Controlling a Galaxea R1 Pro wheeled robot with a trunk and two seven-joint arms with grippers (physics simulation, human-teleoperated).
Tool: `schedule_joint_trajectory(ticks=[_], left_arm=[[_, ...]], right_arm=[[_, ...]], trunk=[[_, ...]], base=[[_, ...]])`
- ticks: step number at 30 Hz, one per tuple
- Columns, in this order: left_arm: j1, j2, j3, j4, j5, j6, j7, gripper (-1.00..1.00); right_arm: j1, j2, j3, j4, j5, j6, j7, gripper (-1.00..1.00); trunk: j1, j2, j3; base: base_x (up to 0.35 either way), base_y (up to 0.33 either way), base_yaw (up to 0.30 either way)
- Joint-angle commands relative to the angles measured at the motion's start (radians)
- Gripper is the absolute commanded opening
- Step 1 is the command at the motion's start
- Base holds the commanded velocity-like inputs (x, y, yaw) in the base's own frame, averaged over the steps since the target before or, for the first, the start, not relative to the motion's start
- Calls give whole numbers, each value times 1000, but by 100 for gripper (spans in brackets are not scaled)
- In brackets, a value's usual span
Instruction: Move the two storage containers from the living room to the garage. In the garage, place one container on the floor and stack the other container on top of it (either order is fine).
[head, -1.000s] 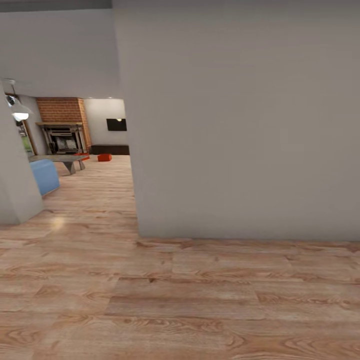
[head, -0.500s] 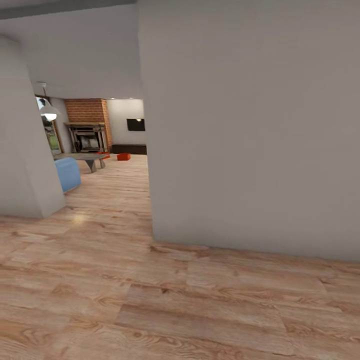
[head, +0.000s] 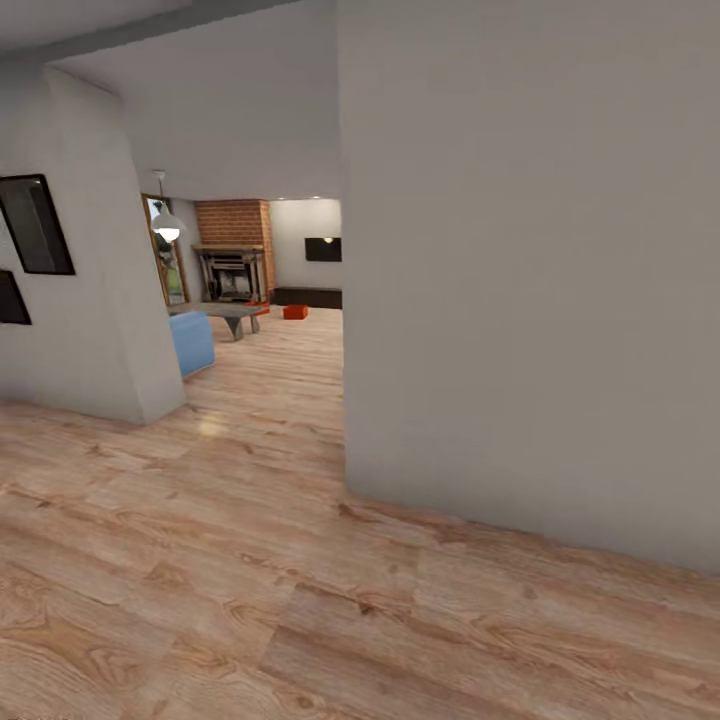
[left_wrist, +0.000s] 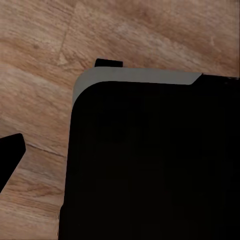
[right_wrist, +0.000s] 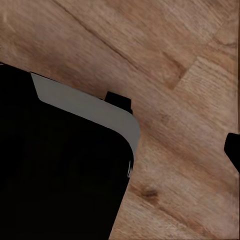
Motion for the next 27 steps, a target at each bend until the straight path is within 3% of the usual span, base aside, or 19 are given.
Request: schedule_joint_trajectory(ticks=[1, 27], left_arm=[[0, 0, 0, 0, 9, -2, -1, 100], [0, 0, 0, 0, 9, -2, -1, 100]], right_arm=[[-1, 0, 8, 2, -10, -5, 0, 100], [-1, 0, 9, 2, -10, -5, 0, 100]], trunk=[[1, 0, -1], [1, 0, -1]], base=[[323, 0, 300], [323, 0, 300]])
